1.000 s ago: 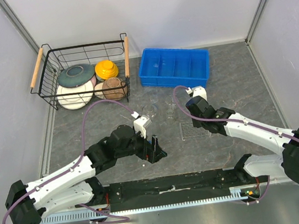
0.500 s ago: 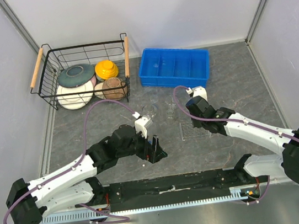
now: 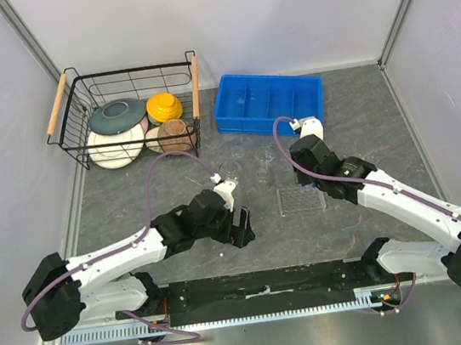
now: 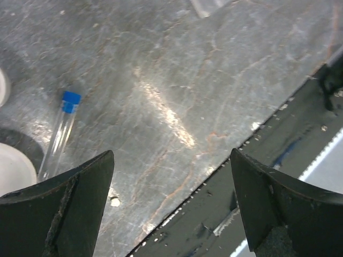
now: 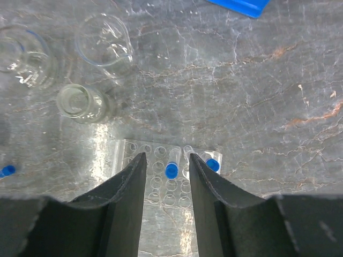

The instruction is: Organize the chemistry lab equipment

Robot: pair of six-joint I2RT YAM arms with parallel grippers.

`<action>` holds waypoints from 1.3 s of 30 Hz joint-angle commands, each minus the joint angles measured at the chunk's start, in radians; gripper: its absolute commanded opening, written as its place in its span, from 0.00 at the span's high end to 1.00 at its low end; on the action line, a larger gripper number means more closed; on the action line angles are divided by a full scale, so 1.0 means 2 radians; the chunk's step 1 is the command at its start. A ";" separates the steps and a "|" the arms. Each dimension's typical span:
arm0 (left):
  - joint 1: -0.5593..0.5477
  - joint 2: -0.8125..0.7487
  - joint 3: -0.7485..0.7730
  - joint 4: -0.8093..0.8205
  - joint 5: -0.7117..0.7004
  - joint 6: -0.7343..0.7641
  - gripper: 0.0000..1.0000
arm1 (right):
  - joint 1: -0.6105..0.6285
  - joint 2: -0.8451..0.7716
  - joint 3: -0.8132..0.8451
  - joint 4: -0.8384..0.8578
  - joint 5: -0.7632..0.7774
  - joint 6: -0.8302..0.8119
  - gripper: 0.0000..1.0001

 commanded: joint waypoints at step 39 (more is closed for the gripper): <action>-0.021 0.189 0.053 -0.038 -0.207 -0.011 0.54 | 0.033 -0.055 0.001 0.010 -0.018 -0.025 0.60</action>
